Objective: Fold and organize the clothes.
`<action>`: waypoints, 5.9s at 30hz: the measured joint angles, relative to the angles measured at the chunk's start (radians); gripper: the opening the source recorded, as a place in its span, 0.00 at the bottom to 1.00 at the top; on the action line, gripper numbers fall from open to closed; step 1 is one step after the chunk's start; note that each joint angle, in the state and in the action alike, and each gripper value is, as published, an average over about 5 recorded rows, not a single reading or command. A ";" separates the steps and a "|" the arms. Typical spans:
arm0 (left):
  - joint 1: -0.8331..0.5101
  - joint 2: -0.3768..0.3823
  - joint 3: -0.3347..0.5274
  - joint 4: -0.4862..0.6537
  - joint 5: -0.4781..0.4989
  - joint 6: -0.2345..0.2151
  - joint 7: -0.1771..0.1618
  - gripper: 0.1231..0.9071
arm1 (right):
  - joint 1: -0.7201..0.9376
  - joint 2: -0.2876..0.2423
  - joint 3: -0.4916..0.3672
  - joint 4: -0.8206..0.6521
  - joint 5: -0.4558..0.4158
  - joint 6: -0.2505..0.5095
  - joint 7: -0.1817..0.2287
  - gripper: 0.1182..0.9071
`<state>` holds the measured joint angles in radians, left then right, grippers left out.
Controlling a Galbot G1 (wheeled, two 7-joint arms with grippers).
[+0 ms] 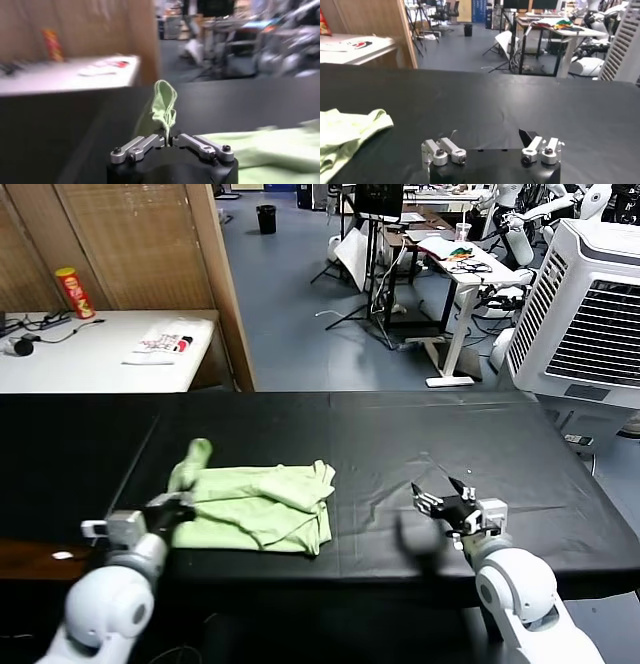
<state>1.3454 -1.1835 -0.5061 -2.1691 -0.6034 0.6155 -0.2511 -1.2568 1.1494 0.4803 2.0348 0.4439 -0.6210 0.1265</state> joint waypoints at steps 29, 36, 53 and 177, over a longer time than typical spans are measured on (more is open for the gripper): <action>-0.056 -0.283 0.210 0.073 0.087 -0.034 -0.003 0.05 | 0.000 0.035 -0.056 -0.011 -0.039 0.003 -0.008 0.86; -0.041 -0.326 0.227 0.092 0.097 -0.046 0.032 0.36 | 0.012 0.023 -0.076 -0.010 -0.038 0.005 -0.025 0.86; 0.022 -0.196 0.067 0.057 0.104 -0.147 0.113 0.86 | 0.198 0.083 -0.314 -0.106 -0.087 0.049 -0.125 0.86; 0.053 -0.274 0.235 0.028 0.570 -0.347 0.199 0.74 | -0.003 0.092 -0.226 0.043 -0.071 0.044 -0.091 0.86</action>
<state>1.3979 -1.4578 -0.2709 -2.1410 -0.0333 0.2682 -0.0516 -1.2594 1.2409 0.2540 2.0773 0.3734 -0.5775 0.0354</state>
